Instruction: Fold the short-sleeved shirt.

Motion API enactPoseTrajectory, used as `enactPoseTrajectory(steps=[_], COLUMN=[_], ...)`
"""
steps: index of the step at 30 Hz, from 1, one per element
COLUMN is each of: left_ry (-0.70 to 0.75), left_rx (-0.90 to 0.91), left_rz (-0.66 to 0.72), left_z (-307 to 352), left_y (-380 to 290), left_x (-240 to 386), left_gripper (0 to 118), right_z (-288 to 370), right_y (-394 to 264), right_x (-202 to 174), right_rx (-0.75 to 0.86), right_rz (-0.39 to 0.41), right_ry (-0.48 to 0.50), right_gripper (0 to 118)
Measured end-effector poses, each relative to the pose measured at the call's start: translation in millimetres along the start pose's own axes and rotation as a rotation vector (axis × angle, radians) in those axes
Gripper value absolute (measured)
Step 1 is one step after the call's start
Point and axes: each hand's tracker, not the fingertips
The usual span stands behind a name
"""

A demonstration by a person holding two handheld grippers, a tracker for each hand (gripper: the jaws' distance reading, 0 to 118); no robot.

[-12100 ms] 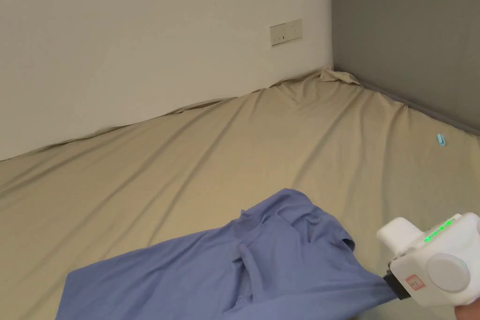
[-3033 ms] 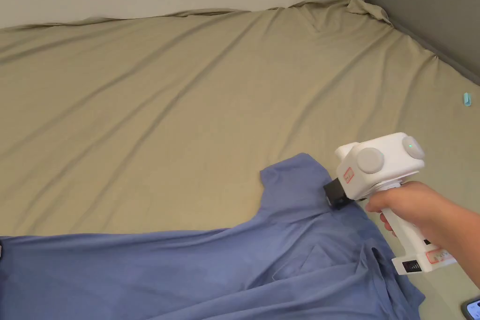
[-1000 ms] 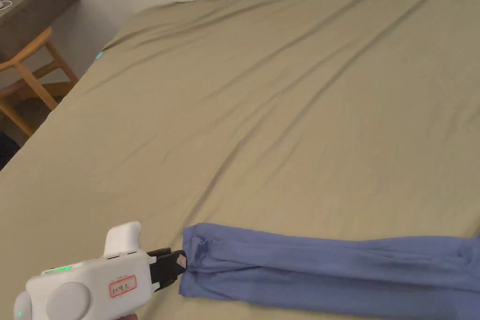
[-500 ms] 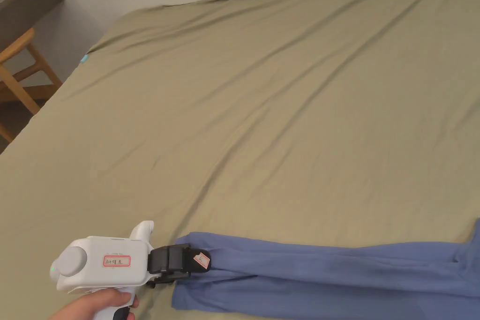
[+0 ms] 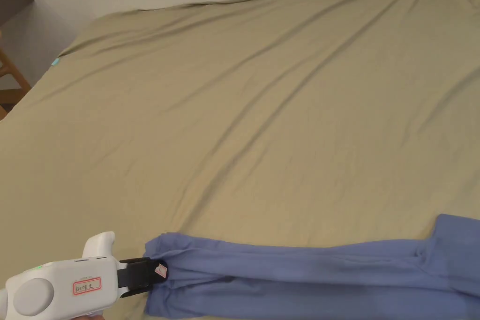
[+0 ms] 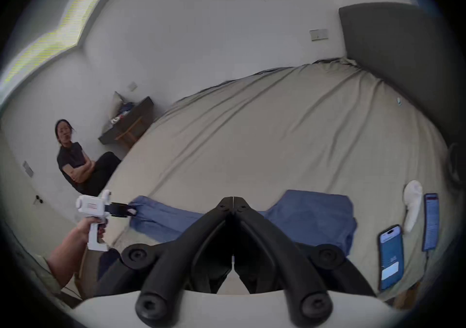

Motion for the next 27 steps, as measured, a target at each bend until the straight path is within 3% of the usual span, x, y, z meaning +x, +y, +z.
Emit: enactPoseTrajectory(steps=[9,12,17,21,27], left_ry=[0.124,0.214,0.206,0.289,0.345], left_rx=[0.047,0.074,0.062,0.035,0.043], left_rz=[-0.089,-0.071,-0.02,-0.018,0.099], left_z=[21,41,57,61,77], left_y=[13,24,33,39,50], left_x=[27,27,-4,-29,-47], left_gripper=[11,11,11,11,11], right_z=[11,12,12,9,11], right_y=[0,-1,1,4,7], right_x=[-9,-9,-5,-7,-11], right_rx=[-0.007,-0.007,-0.008,-0.01,-0.011], right_rz=[0.025,0.024,0.006,0.004,0.051], right_ry=[-0.042,-0.054,-0.039,-0.049,-0.073], right_gripper=[2,2,2,2,2])
